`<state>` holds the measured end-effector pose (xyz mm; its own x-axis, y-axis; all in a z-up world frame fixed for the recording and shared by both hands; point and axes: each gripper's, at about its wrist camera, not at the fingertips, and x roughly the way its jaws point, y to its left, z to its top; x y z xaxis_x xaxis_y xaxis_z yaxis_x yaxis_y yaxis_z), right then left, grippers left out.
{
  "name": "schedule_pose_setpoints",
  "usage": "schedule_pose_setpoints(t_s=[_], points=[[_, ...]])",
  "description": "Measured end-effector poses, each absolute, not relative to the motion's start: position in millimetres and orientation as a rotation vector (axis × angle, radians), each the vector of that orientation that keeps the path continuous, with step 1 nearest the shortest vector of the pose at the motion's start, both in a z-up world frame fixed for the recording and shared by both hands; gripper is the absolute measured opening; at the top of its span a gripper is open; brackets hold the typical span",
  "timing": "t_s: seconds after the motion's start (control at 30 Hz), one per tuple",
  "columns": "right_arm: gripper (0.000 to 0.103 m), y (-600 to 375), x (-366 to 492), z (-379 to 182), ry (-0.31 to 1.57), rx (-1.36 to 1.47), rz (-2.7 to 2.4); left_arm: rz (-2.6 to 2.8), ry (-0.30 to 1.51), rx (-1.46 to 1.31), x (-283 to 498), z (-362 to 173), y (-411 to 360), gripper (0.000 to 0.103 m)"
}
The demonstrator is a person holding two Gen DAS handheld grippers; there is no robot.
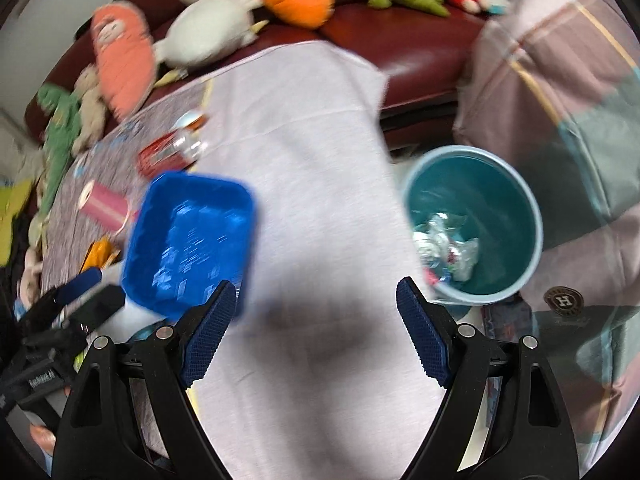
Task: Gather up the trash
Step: 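Grasp the white paper towel with right tool while left tool returns to the table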
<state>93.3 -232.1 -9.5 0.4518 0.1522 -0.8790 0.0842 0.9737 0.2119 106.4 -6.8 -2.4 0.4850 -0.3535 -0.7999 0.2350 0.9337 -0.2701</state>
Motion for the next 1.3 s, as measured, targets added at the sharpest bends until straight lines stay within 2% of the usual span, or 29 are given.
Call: schedule_pose_setpoints(t_s=[0.27, 0.5, 0.57, 0.63, 1.03, 1.13, 1.17, 1.23, 1.3], points=[[0.079, -125.4, 89.5, 3.4, 1.121, 0.147, 0.240, -0.216, 0.977, -0.222, 92.6, -3.3, 89.7, 0.091], [0.077, -59.7, 83.1, -11.2, 1.164, 0.130, 0.348, -0.086, 0.986, -0.333, 90.5, -18.9, 169.4, 0.091], [0.070, -45.0, 86.9, -20.3, 1.195, 0.121, 0.372, -0.073, 0.995, -0.354, 88.9, -24.6, 181.0, 0.091], [0.069, -37.1, 93.3, -29.0, 1.214, 0.123, 0.379, -0.063, 1.007, -0.367, 90.4, -30.4, 189.6, 0.091], [0.068, -18.0, 135.8, -71.7, 1.269, 0.150, 0.367, -0.045, 1.048, -0.391, 108.2, -52.6, 207.2, 0.091], [0.051, -14.2, 134.9, -70.6, 1.241, 0.125, 0.377, -0.037, 1.060, -0.393, 107.9, -57.3, 210.0, 0.091], [0.039, -14.0, 133.9, -68.4, 1.227, 0.121, 0.380, -0.034, 1.063, -0.391, 107.5, -58.0, 209.9, 0.091], [0.029, -14.6, 132.4, -61.1, 1.202, 0.112, 0.387, -0.040, 1.063, -0.381, 105.3, -57.7, 208.0, 0.091], [0.026, -16.7, 130.0, -54.6, 1.184, 0.109, 0.391, -0.050, 1.056, -0.355, 102.6, -54.6, 203.2, 0.091]])
